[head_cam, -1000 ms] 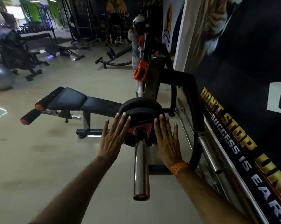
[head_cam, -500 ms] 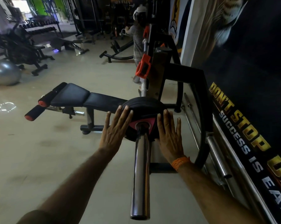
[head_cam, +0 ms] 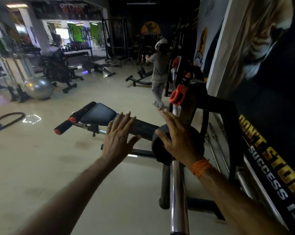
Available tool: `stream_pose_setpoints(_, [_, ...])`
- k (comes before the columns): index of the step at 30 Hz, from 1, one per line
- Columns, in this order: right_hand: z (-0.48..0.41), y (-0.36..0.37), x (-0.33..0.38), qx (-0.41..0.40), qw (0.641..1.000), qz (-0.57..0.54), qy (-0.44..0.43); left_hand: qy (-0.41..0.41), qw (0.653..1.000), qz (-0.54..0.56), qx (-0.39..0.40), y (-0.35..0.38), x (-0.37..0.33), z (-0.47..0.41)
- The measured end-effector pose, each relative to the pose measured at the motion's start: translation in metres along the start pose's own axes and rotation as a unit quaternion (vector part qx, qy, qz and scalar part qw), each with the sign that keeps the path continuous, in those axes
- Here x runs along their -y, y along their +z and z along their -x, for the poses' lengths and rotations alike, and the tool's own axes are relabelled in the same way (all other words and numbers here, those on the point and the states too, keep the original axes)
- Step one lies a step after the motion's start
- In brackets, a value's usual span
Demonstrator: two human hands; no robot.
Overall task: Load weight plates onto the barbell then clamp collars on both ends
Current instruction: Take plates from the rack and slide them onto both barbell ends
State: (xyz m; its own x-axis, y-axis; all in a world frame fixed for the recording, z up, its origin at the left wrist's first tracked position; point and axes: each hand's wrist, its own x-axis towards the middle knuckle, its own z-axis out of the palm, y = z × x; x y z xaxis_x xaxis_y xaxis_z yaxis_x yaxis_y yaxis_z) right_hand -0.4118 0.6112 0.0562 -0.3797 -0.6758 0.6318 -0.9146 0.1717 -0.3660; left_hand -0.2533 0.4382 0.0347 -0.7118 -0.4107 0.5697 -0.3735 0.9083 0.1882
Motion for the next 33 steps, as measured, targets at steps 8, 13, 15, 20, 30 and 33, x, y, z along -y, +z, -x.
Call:
stream_pose_setpoints(8, [-0.05, 0.084, 0.086, 0.13, 0.988, 0.079, -0.026, -0.052, 0.998, -0.022, -0.008, -0.068, 0.123, 0.034])
stream_pose_setpoints(13, [-0.067, 0.163, 0.15, 0.165, 0.983, 0.08, -0.026, -0.105, 0.994, -0.034, 0.002, -0.085, 0.211, 0.069])
stream_pose_setpoints(15, [-0.072, 0.198, 0.171, 0.168, 0.983, 0.067, -0.031, -0.12, 0.992, -0.041, 0.003, -0.091, 0.241, 0.083])
stream_pose_setpoints(20, [-0.086, 0.286, 0.22, 0.185, 0.981, 0.044, -0.032, -0.193, 0.979, -0.05, 0.034, -0.096, 0.32, 0.111])
stream_pose_setpoints(30, [-0.148, 0.506, 0.263, 0.253, 0.965, -0.058, -0.031, -0.314, 0.944, -0.08, 0.06, -0.068, 0.511, 0.121])
stream_pose_setpoints(33, [-0.179, 0.565, 0.272, 0.281, 0.956, -0.075, -0.031, -0.35, 0.931, -0.08, 0.062, -0.059, 0.563, 0.11])
